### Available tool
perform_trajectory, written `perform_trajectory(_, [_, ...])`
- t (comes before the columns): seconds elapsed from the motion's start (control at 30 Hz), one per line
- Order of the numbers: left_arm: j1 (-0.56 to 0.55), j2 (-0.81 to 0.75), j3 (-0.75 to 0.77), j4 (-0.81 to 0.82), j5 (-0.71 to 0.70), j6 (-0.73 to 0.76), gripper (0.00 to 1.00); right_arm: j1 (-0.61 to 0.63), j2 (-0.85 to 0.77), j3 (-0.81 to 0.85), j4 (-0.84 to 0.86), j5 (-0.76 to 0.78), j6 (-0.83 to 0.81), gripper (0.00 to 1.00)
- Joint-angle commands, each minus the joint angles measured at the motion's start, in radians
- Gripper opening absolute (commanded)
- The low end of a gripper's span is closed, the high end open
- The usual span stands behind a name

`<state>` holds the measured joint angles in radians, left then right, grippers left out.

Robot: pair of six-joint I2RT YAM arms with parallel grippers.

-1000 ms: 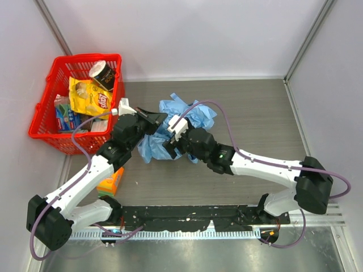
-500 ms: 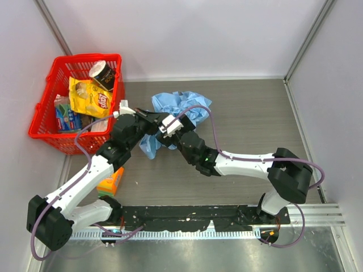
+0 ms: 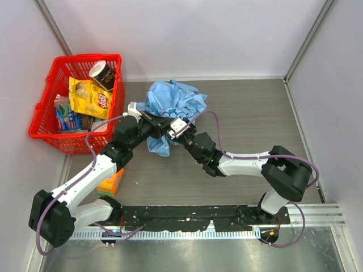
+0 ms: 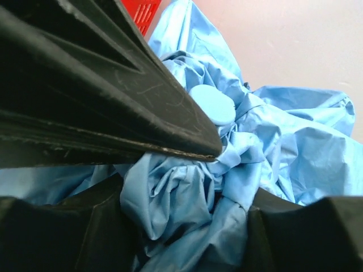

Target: Put away the umbrella

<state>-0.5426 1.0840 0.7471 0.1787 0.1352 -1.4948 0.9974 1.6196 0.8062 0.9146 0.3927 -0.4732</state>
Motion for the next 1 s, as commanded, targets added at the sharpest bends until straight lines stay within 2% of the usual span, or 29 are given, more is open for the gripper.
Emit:
perform_trajectory(0.0, [-0.019,0.002,0.012,0.143,0.193,-0.047,0.00,-0.020,-0.084,-0.021,0.167,-0.127,0.013,0.66])
perform_trajectory(0.03, [-0.017,0.002,0.017,0.145,0.198,-0.044,0.00,-0.029,-0.087,-0.041,0.193,-0.118,0.012,0.79])
perform_trajectory(0.1, [-0.017,0.007,0.034,0.153,0.220,-0.027,0.00,-0.051,-0.104,-0.067,0.207,-0.109,0.013,0.86])
perform_trajectory(0.33, [0.024,0.048,0.118,0.151,0.386,0.111,0.00,-0.092,-0.269,-0.104,0.031,-0.202,0.022,0.88])
perform_trajectory(0.57, [0.076,0.066,0.176,0.065,0.454,0.251,0.00,-0.092,-0.519,-0.085,-0.400,-0.366,0.128,0.89])
perform_trajectory(0.6, [0.082,0.073,0.188,0.044,0.454,0.264,0.00,-0.092,-0.539,-0.082,-0.430,-0.362,0.142,0.88])
perform_trajectory(0.73, [0.101,0.079,0.195,0.059,0.429,0.269,0.00,-0.092,-0.593,0.013,-0.744,-0.429,0.236,0.88])
perform_trajectory(0.97, [0.115,0.096,0.169,0.192,0.395,0.268,0.00,-0.092,-0.711,0.112,-1.008,-0.494,0.410,0.88])
